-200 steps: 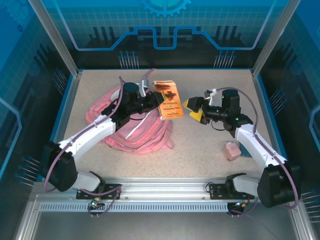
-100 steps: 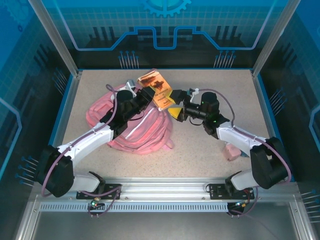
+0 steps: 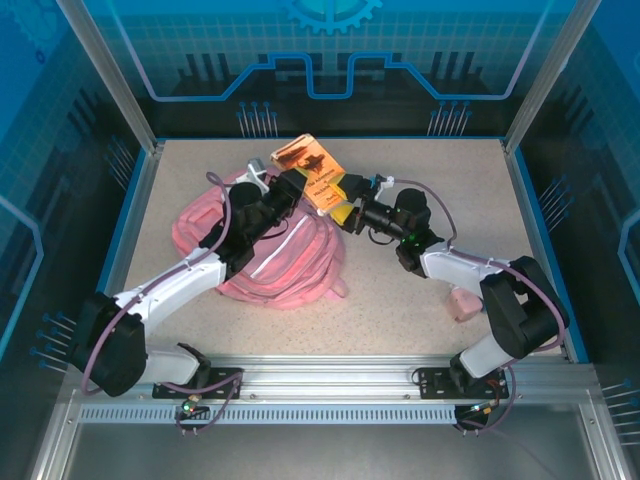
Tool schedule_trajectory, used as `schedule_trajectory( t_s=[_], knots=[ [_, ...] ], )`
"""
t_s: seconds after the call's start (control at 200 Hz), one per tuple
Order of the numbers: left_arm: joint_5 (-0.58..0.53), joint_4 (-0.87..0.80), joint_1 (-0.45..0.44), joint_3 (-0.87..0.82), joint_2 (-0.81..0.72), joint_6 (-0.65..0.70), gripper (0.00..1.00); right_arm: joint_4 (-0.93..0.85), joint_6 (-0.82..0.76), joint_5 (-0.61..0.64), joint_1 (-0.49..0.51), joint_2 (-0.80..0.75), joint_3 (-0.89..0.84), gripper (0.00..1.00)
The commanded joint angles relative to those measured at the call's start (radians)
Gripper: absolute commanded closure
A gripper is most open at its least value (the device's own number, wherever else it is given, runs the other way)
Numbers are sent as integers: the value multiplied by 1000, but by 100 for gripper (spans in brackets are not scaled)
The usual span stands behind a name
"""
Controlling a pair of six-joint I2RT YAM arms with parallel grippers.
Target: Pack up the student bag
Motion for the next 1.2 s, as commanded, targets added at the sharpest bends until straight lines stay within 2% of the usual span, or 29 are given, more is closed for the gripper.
schedule_trajectory(
  t_s=[0.0,0.075,0.14,0.23,0.34,0.43,0.51,0.56,0.67,0.77,1.0,1.191],
  knots=[
    [-28,81,2,-1,-48,-22,83,61,14,34,11,-11,3,37],
    [-25,83,0,-5,-46,-27,82,59,12,34,11,-11,3,50],
    [-29,79,0,-14,-48,-29,82,58,15,50,11,-16,-10,66],
    [-25,73,2,-28,-56,-12,77,1,-21,76,10,-49,-29,73],
    [-23,-50,3,-35,-83,22,55,-181,-157,81,-3,-122,-8,77],
    [-10,-230,3,-27,-108,87,34,-394,-314,76,-21,-190,35,79],
    [1,-416,3,-8,-118,178,21,-609,-467,83,-45,-248,76,78],
    [19,-510,4,4,-118,250,16,-721,-552,91,-66,-280,113,78],
    [95,-724,0,61,-94,454,12,-924,-734,110,-117,-350,148,78],
    [81,-944,-11,134,-50,597,12,-1121,-886,152,-158,-390,198,77],
    [-104,-1246,-107,284,69,823,13,-1254,-996,164,-250,-449,186,77],
    [-266,-1391,-181,388,220,896,26,-1271,-993,144,-269,-448,166,77]
  ],
)
